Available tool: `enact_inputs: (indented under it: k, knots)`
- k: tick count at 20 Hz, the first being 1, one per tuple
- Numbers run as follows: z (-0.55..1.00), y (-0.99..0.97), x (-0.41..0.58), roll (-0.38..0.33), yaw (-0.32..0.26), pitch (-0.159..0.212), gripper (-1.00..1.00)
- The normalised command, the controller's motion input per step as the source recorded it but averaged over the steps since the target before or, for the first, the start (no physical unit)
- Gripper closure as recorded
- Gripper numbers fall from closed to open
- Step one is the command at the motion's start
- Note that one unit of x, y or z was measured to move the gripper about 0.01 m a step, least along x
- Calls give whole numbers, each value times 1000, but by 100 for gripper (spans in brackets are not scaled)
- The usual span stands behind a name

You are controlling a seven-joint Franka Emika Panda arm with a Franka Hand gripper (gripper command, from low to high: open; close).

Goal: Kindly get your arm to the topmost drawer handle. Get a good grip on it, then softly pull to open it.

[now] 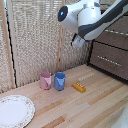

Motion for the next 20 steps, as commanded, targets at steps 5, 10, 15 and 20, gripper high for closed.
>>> enact_inputs:
  k: [5,10,15,20]
  knots:
    - [-95,-454,-9,-374,28,4,-100]
    - [0,-669,-65,-309,2,9,-100]
    - [0,-694,-68,-220,49,0,-100]
    - [20,-517,-105,-118,164,18,-100]
